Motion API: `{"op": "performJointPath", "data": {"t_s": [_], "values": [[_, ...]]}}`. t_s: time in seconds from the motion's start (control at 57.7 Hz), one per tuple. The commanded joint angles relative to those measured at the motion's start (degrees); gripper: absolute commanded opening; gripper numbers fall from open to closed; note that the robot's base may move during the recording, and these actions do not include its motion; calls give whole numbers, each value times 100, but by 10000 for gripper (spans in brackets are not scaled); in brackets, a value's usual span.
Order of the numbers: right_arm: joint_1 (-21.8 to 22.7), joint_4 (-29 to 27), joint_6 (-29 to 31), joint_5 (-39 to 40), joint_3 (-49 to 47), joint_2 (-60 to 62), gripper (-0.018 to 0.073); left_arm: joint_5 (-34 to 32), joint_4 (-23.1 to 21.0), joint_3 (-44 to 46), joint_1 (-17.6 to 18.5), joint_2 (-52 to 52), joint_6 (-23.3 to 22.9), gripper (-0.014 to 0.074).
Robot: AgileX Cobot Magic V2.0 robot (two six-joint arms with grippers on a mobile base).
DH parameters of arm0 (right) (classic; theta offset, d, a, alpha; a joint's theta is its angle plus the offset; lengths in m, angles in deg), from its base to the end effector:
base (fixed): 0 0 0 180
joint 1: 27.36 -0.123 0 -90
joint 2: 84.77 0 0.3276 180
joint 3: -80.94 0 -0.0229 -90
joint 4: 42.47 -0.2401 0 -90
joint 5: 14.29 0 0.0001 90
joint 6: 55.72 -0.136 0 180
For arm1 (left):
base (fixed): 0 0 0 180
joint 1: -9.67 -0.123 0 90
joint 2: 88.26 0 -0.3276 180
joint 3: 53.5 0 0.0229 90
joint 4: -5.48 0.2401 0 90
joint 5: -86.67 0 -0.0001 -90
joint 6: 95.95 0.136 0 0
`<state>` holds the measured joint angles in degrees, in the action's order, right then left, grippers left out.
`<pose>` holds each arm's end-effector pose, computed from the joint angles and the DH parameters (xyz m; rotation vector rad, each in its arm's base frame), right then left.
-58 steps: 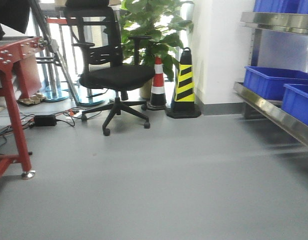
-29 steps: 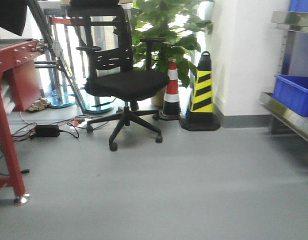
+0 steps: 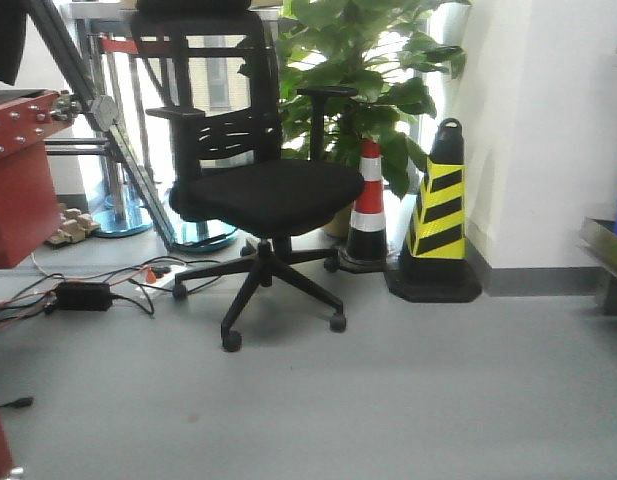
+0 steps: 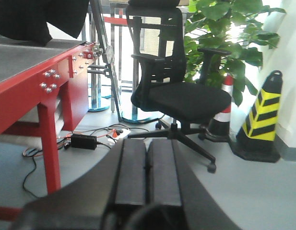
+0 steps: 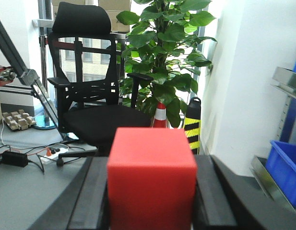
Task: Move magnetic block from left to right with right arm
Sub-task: 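Drive the base across the floor toward the office chair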
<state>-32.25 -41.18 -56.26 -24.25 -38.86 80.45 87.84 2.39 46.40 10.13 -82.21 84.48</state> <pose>0.0446 0.0033 0.3028 -0.0695 1.4811 0.0559 0.0481 -0.0005 0.2028 -0.0284 1.5239 -0.0443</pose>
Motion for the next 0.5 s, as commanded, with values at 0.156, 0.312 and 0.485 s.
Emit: {"op": "performJointPath", "data": {"t_s": [0.156,0.312,0.485], "values": [[24,62,55,497,-174,-54,247,-478,-15,-46,-11,-55,-43,-126],[24,62,55,497,-174,-54,247,-478,-15,-46,-11,-55,-43,-126],[24,62,55,497,-174,-54,247,-478,-15,-46,-11,-55,-43,-126]]}}
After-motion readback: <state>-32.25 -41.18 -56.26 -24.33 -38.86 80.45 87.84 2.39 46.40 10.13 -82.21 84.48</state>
